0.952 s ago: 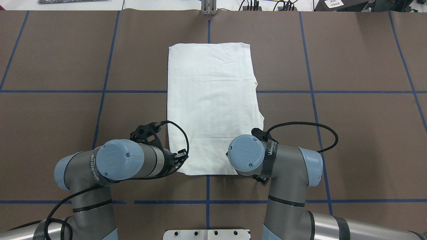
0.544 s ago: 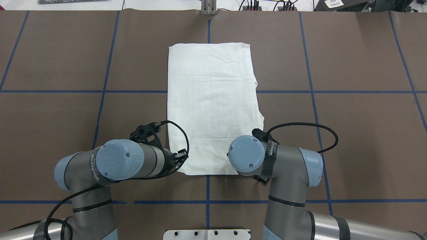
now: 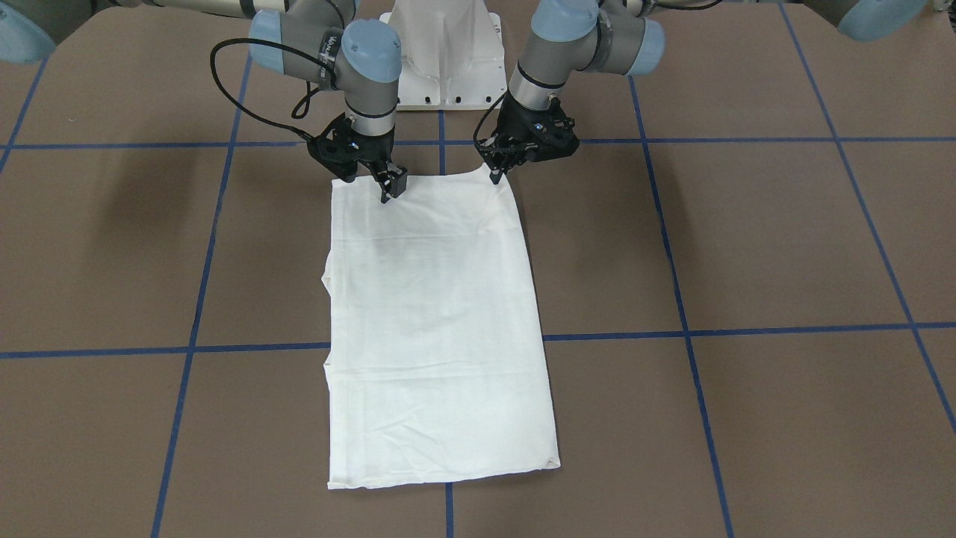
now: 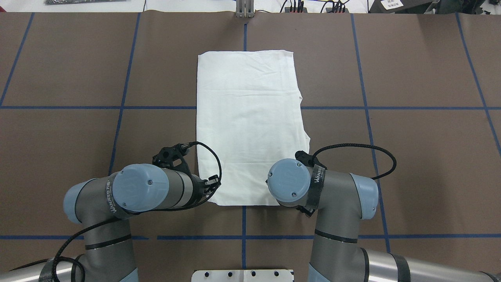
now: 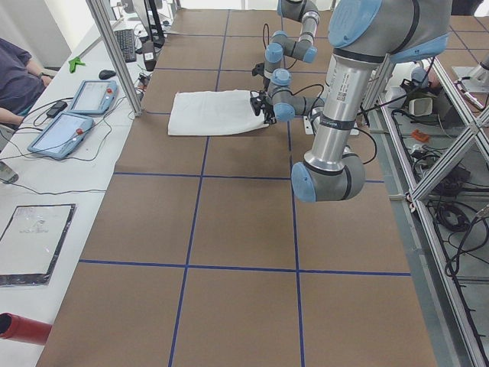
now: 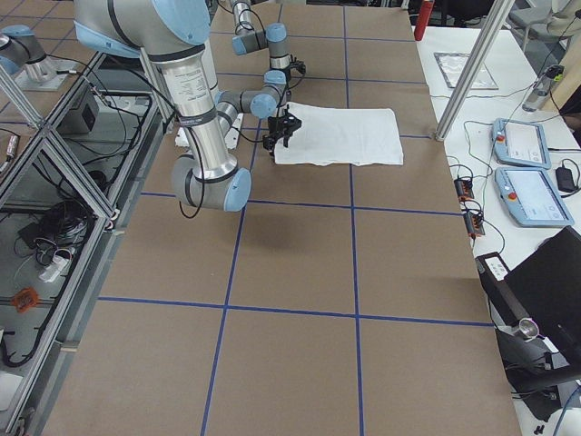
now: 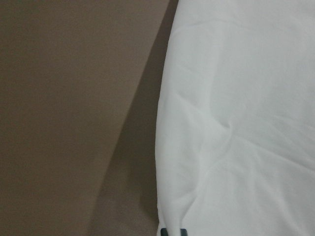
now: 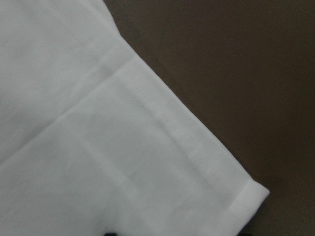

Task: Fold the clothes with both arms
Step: 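Move the right gripper along the shirt edge toward the left gripper, then grasp the shirt's near edge with both grippers and lift it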

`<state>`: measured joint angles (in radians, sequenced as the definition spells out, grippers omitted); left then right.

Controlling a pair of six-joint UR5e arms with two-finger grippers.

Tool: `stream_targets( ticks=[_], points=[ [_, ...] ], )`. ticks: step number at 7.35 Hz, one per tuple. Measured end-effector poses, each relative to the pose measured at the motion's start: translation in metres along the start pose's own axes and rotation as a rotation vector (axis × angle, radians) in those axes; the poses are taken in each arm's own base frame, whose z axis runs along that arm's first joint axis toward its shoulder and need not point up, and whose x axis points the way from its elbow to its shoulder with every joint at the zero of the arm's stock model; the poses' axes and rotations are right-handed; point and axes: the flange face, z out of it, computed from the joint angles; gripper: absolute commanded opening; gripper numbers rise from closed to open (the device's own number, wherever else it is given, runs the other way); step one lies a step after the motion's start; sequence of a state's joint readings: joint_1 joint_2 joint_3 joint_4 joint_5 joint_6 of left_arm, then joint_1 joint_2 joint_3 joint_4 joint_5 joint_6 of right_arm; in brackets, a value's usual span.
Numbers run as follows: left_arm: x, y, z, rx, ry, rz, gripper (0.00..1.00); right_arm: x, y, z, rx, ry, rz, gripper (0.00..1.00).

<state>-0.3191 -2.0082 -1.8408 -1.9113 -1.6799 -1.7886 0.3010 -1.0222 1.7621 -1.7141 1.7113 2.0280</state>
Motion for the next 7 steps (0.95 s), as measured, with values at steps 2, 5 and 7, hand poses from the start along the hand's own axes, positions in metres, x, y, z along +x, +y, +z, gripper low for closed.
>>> stream_targets(
  ticks=[2, 5, 7],
  points=[
    [0.000, 0.000, 0.000, 0.000, 0.000, 0.001, 0.00, -0.003, 0.003, -0.007, -0.008, -0.014, -0.003, 0.09],
    [0.000, 0.001, 0.001, -0.001, -0.002, 0.002, 0.00, -0.005, 0.003, -0.012, -0.014, -0.026, -0.003, 0.00],
    [0.001, 0.001, 0.000, -0.002, 0.001, 0.001, 0.00, -0.010, -0.001, -0.022, -0.032, -0.064, 0.001, 0.00]
  ],
)
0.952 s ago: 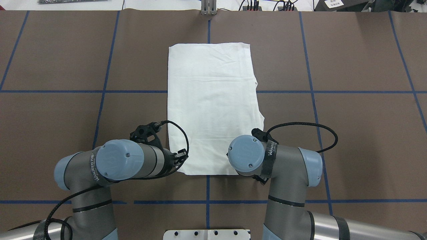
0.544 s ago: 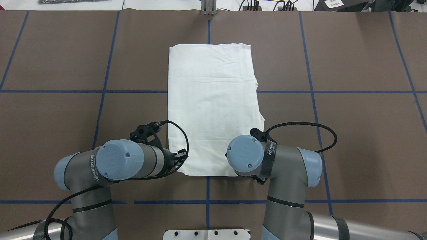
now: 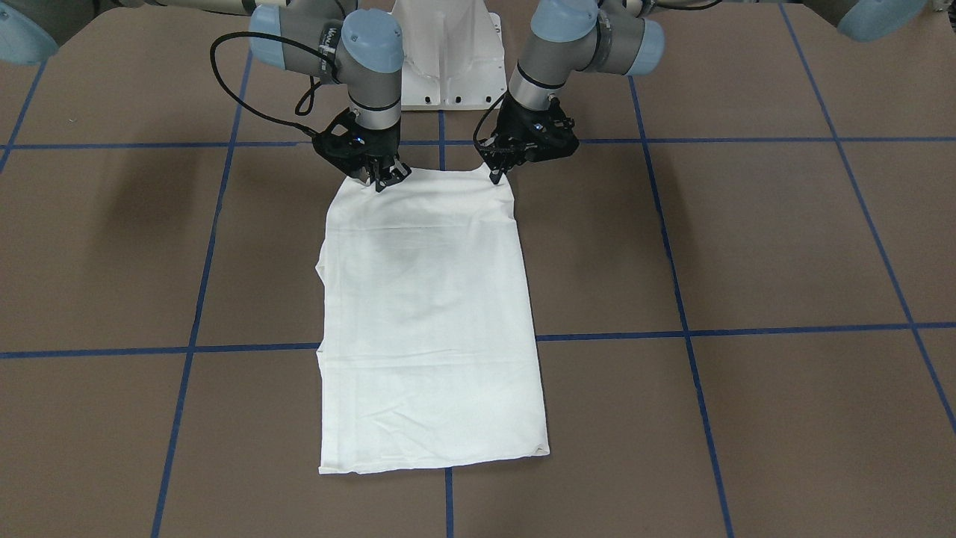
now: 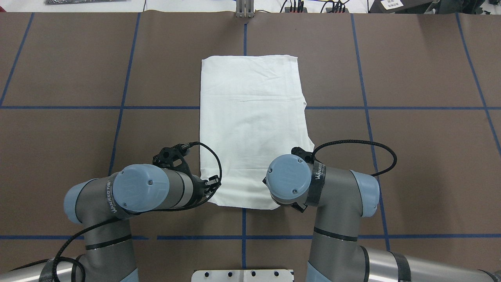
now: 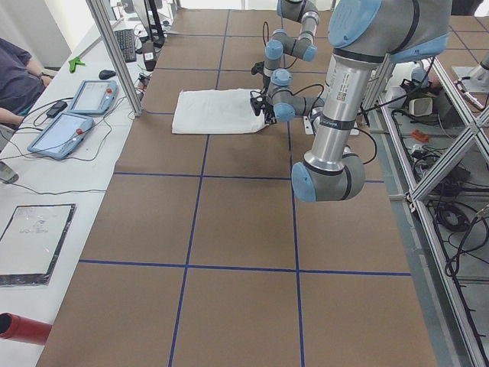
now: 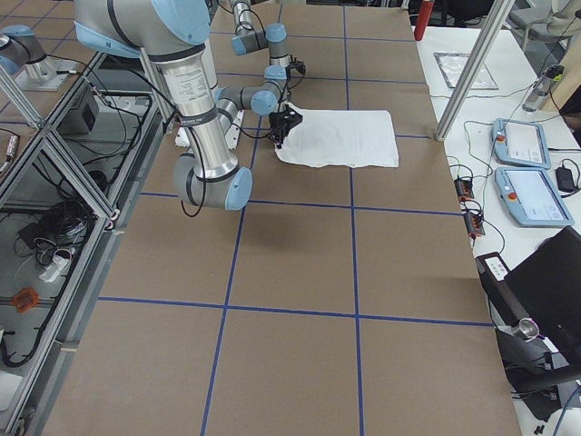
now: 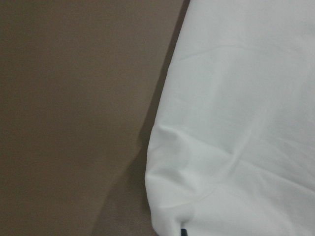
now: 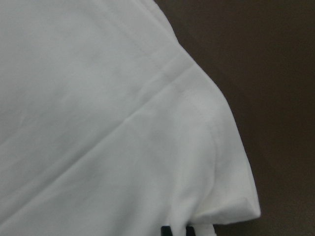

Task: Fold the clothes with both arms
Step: 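Grasp the shirt's near edge with both grippers and lift it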

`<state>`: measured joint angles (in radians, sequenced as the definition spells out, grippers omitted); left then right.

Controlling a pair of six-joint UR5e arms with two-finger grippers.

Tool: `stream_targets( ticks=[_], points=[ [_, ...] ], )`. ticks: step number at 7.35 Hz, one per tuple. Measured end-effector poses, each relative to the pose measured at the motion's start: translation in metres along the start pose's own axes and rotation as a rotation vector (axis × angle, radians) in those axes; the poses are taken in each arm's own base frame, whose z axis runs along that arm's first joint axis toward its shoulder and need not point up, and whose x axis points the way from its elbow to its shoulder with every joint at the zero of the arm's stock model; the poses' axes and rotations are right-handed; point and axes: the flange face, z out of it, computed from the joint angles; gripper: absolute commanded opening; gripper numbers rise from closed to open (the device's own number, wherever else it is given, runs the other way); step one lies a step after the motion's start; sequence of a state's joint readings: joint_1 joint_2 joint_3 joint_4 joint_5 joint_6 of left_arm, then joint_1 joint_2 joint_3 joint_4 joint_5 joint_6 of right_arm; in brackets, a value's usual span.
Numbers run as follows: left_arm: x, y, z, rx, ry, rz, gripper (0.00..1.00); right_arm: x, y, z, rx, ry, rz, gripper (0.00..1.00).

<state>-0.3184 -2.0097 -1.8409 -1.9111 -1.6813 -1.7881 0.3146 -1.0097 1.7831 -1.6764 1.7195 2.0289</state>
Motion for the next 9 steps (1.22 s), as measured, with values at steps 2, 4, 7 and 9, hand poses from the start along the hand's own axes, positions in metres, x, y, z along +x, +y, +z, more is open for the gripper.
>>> stream_targets(
  ticks=[2, 4, 7, 9],
  points=[
    [0.004, 0.002, -0.013, -0.007, 0.021, 0.001, 0.00, 0.000, -0.004, -0.017, -0.015, -0.037, 0.004, 0.00],
    [0.010, 0.010, -0.048, -0.019, 0.041, 0.004, 0.00, 0.008, -0.005, -0.038, -0.034, -0.071, 0.000, 0.00],
    [-0.003, 0.039, -0.094, -0.088, -0.007, 0.009, 0.00, 0.046, 0.021, -0.077, -0.130, -0.105, -0.054, 0.00],
    [-0.013, 0.072, -0.126, -0.163, -0.068, 0.028, 0.00, 0.070, 0.048, -0.103, -0.238, -0.084, -0.099, 0.00]
  ],
)
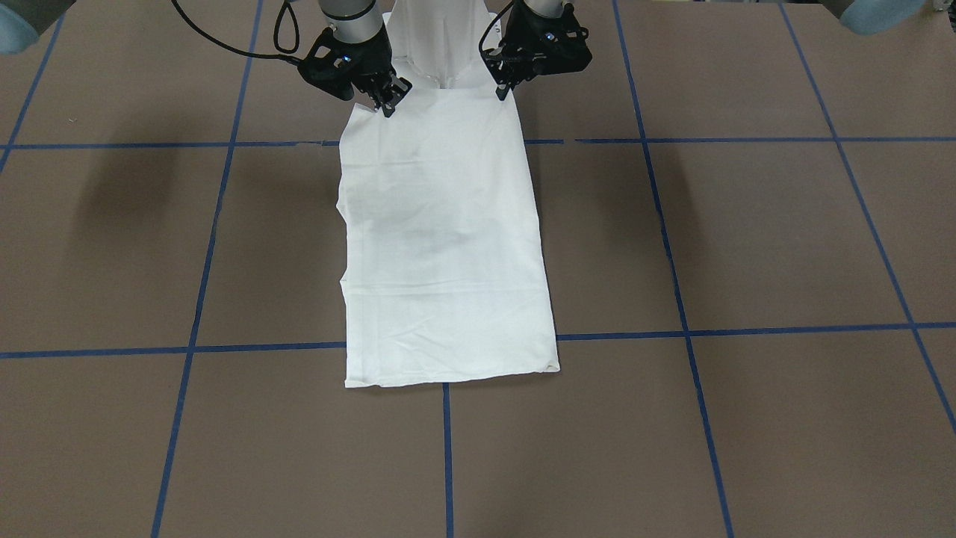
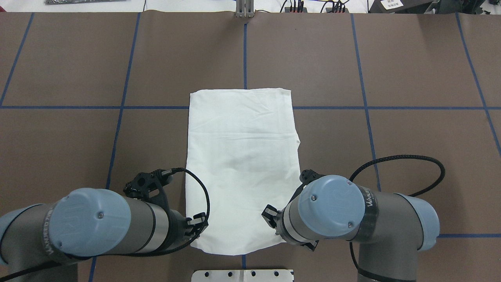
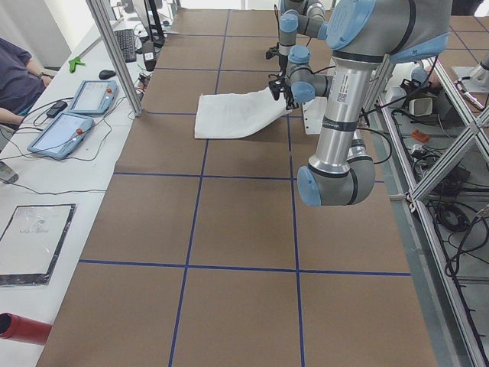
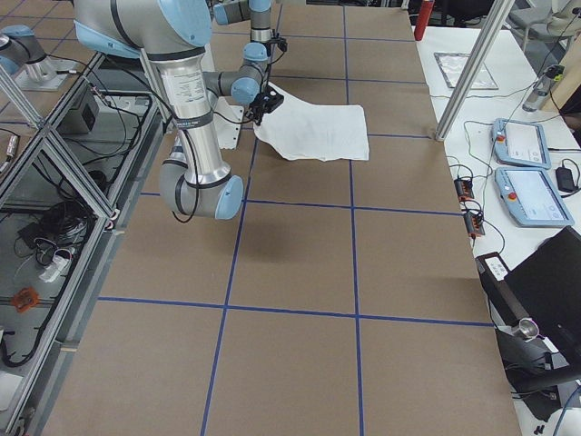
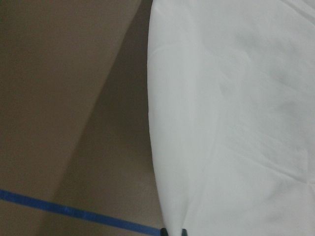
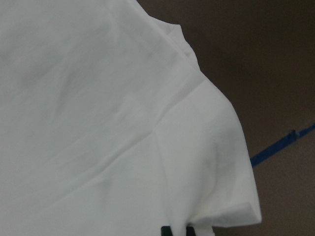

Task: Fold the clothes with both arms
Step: 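Grasp the shirt's near edge with both grippers and lift it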

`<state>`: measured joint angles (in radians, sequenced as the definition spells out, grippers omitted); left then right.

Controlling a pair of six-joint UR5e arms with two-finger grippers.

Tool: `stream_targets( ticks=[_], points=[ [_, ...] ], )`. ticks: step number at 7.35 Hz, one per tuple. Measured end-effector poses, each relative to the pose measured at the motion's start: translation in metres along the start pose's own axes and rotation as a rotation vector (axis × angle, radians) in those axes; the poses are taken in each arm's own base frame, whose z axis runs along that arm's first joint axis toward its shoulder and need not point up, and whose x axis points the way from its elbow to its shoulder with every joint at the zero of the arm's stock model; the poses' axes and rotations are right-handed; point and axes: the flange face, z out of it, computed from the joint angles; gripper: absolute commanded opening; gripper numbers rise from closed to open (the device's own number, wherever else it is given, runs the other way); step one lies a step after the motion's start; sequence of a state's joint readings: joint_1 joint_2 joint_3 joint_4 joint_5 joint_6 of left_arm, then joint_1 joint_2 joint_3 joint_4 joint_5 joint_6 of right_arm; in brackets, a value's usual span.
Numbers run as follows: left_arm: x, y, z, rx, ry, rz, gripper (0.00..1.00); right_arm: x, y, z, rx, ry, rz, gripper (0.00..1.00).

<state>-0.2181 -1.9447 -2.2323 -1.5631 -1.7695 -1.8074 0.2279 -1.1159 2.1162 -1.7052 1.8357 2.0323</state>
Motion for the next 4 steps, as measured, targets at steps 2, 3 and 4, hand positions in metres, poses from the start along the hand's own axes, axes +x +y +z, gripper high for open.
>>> stream_targets(
  ticks=[2, 3, 4],
  points=[
    [-0.008, 0.027, -0.031, -0.062, -0.031, 0.010, 0.00, 0.009, 0.017, -0.021, -0.063, 0.000, -0.020, 0.00],
    [-0.009, 0.032, -0.037, -0.074, -0.037, 0.010, 0.00, 0.008, 0.017, -0.030, -0.070, -0.015, -0.021, 0.00],
    [-0.008, 0.033, -0.039, -0.076, -0.036, 0.008, 0.00, 0.003, 0.014, -0.036, -0.065, -0.031, -0.026, 0.00]
  ],
)
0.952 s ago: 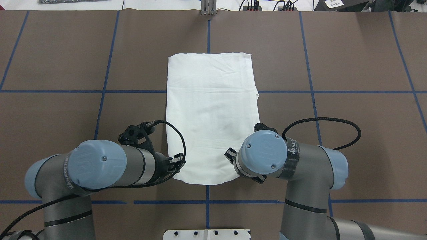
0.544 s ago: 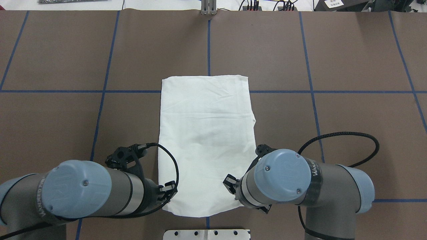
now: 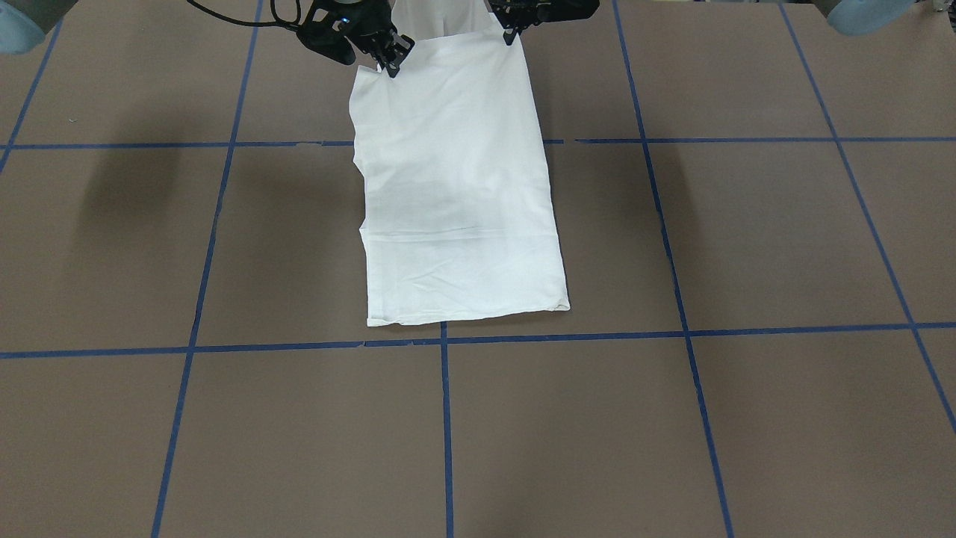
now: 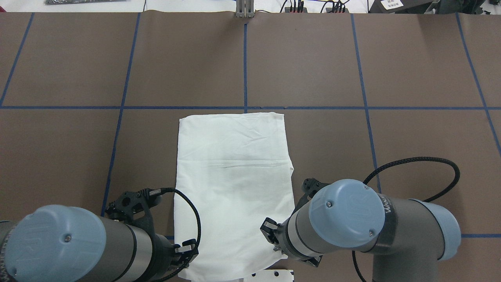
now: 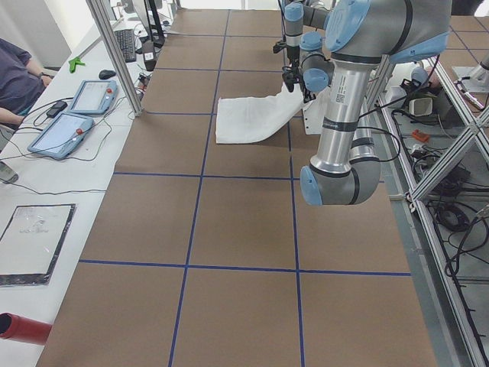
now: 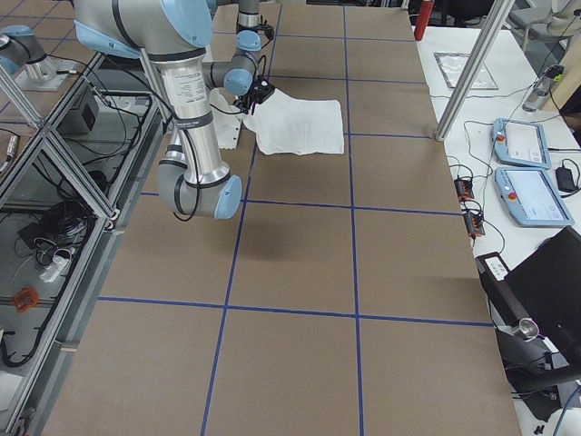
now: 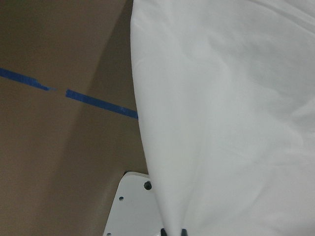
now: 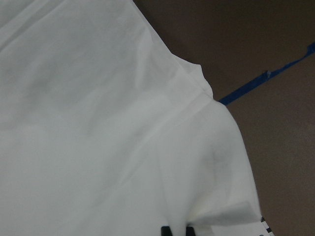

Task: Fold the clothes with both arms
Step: 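Grasp the shirt's near edge with both grippers and lift it, then fold the near edge over the shirt away from the robot with both grippers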

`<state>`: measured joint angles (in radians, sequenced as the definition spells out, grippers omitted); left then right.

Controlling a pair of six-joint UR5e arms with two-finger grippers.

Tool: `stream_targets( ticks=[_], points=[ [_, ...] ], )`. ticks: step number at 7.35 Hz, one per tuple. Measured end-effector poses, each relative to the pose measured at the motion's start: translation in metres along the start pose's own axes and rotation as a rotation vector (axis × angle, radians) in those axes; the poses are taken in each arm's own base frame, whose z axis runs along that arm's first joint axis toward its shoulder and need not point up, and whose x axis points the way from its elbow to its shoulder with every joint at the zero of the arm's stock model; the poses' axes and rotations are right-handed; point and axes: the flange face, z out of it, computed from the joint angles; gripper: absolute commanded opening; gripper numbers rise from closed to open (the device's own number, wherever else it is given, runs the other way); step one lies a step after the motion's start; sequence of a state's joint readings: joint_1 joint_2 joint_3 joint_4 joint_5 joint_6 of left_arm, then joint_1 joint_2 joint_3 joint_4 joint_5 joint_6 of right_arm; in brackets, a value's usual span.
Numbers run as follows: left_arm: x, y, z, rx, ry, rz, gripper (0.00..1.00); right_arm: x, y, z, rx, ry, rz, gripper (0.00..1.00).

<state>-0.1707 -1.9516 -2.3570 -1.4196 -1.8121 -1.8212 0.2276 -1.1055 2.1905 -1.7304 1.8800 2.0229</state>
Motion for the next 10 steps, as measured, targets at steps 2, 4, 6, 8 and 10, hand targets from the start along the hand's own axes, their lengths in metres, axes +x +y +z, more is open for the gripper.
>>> stream_targets(
  ticks=[2, 4, 6, 8, 10],
  points=[
    [0.007, -0.012, -0.009, 0.026, 0.025, -0.006, 0.00, -0.015, -0.024, -0.007, 0.047, -0.027, -0.042, 0.00],
    [0.015, -0.048, -0.033, 0.089, 0.066, -0.020, 0.00, -0.039, -0.058, -0.022, 0.104, -0.062, -0.077, 0.00],
    [0.022, -0.086, -0.047, 0.135, 0.083, -0.016, 0.00, -0.067, -0.088, -0.035, 0.157, -0.085, -0.109, 0.00],
    [0.033, -0.126, -0.035, 0.182, 0.102, -0.015, 0.00, -0.103, -0.119, -0.040, 0.208, -0.094, -0.120, 0.00],
    [0.036, -0.167, -0.033, 0.236, 0.120, -0.013, 0.00, -0.131, -0.154, -0.025, 0.229, -0.147, -0.120, 0.00]
  ],
)
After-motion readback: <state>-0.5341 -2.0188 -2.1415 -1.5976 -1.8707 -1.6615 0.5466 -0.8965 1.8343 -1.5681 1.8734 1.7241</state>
